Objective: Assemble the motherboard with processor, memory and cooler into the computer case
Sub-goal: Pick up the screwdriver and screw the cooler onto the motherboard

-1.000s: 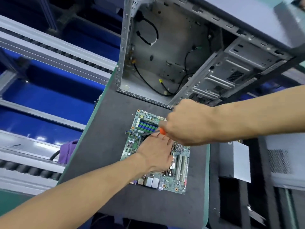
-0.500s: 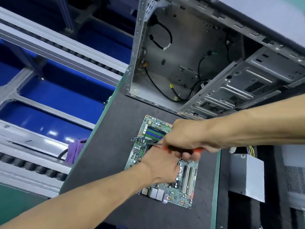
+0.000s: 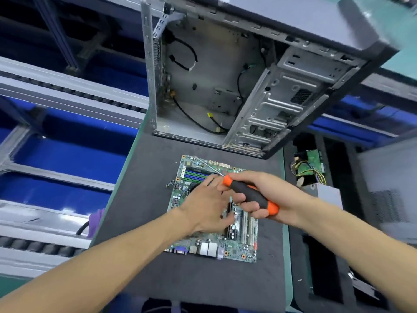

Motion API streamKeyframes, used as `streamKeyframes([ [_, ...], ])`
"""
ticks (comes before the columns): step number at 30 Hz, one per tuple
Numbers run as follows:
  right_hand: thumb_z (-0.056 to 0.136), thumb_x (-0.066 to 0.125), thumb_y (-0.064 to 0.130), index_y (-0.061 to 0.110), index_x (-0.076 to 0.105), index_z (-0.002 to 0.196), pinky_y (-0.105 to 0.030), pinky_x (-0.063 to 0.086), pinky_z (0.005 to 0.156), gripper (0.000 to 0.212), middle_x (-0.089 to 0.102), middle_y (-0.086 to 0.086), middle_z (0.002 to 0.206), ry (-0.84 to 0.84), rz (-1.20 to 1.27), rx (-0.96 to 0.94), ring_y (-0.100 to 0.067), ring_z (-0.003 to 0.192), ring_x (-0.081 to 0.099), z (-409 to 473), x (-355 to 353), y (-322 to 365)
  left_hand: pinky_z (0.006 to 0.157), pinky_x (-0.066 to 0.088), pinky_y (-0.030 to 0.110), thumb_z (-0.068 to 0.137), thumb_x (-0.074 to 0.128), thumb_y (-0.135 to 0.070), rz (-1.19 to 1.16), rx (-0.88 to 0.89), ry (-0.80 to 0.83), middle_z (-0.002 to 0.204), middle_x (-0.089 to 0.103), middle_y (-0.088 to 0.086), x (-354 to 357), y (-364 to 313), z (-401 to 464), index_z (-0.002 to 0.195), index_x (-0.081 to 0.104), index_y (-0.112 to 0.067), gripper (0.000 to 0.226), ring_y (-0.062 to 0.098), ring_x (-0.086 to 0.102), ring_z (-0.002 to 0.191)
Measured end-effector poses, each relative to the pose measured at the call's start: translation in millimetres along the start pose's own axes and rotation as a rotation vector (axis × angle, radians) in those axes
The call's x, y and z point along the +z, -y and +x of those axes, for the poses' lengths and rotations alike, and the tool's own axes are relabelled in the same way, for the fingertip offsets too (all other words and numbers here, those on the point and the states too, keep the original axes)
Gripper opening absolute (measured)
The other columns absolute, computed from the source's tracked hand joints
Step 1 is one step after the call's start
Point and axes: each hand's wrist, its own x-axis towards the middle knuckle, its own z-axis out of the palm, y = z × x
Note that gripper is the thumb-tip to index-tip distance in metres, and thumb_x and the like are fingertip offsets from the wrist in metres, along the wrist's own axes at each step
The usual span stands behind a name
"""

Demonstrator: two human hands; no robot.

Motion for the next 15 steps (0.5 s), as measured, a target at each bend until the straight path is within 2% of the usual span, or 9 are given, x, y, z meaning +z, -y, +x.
streamKeyframes([
  [2,0.103,0.053,0.038,-0.001,0.061,0.103,-0.021,0.028,0.036,0.04,0.045,-0.012,0.068,-0.079,0.118,-0.094,-0.015,0.045,0.037,-4.9,-1.7,-22.1,0.116,0.027,0.043,0.085,0.044,-0.067,0.0,0.014,0.062,0.13,0.054,0.007,-3.5,7.4,-5.2,0.137,0.047,-0.013,0.075,0.028,0.044,0.128],
  [3,0.101,0.054,0.038,-0.008,0.061,0.104,-0.02,0.029,0.035,0.046,0.047,-0.012,0.067,-0.126,0.165,-0.141,-0.016,0.043,0.038,-4.3,-2.5,-37.0,0.117,0.026,0.041,0.081,0.045,-0.074,0.029,0.003,0.11,0.138,0.047,0.005,-5.8,12.9,-10.5,0.148,0.034,-0.012,0.092,0.025,0.04,0.132],
  [5,0.101,0.055,0.036,-0.004,0.065,0.108,-0.02,0.029,0.035,0.041,0.052,-0.01,0.066,-0.243,0.234,-0.211,-0.018,0.043,0.04,-3.3,-0.5,-70.1,0.116,0.026,0.037,0.074,0.052,-0.078,0.081,-0.035,0.146,0.142,0.044,0.002,-8.1,25.1,-19.8,0.156,0.018,-0.014,0.11,0.022,0.038,0.133],
  [7,0.101,0.057,0.036,0.008,0.071,0.099,-0.022,0.03,0.038,0.032,0.054,-0.008,0.067,-0.321,0.34,-0.214,-0.018,0.043,0.042,1.8,2.5,-96.7,0.115,0.026,0.034,0.071,0.063,-0.076,0.044,-0.071,0.166,0.145,0.043,0.0,-10.7,35.4,-24.0,0.156,0.018,-0.016,0.113,0.02,0.038,0.135],
  [10,0.1,0.057,0.038,0.015,0.074,0.104,-0.025,0.03,0.041,0.029,0.054,-0.006,0.068,-0.387,0.423,-0.214,-0.018,0.047,0.044,6.4,13.1,-127.2,0.112,0.03,0.033,0.066,0.072,-0.073,-0.029,-0.089,0.158,0.143,0.047,-0.003,-15.7,44.6,-22.1,0.153,0.025,-0.019,0.113,0.018,0.042,0.132],
  [15,0.103,0.055,0.035,0.017,0.072,0.109,-0.023,0.03,0.039,0.025,0.056,-0.003,0.066,-0.392,0.432,-0.233,-0.016,0.047,0.045,6.4,24.8,-148.4,0.112,0.032,0.035,0.066,0.074,-0.07,-0.017,-0.081,0.142,0.143,0.048,-0.003,-12.5,39.3,-23.4,0.151,0.03,-0.02,0.108,0.019,0.044,0.131],
])
